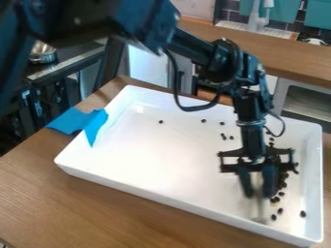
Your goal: Sweep into pile
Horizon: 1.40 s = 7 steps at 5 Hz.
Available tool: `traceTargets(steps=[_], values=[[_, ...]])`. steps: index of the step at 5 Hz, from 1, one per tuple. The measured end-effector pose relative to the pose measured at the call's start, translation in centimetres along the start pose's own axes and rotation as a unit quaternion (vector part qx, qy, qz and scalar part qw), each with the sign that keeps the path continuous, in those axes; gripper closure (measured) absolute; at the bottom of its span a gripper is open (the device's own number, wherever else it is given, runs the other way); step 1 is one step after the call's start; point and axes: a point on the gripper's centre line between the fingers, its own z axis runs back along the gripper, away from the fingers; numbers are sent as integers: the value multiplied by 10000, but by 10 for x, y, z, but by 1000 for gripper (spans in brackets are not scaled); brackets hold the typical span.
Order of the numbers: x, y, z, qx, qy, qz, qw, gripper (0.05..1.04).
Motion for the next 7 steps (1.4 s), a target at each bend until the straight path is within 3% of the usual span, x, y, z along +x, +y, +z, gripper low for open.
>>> traceTargets(steps=[2,3,4,5,7], values=[[-8,58,94,-829,-365,-1,9959,745],[-12,91,113,-569,-318,-70,9978,745],[1,132,126,344,-677,139,9970,745],[21,159,133,793,-1070,368,9904,745],[58,193,120,1265,-1421,784,9786,745]])
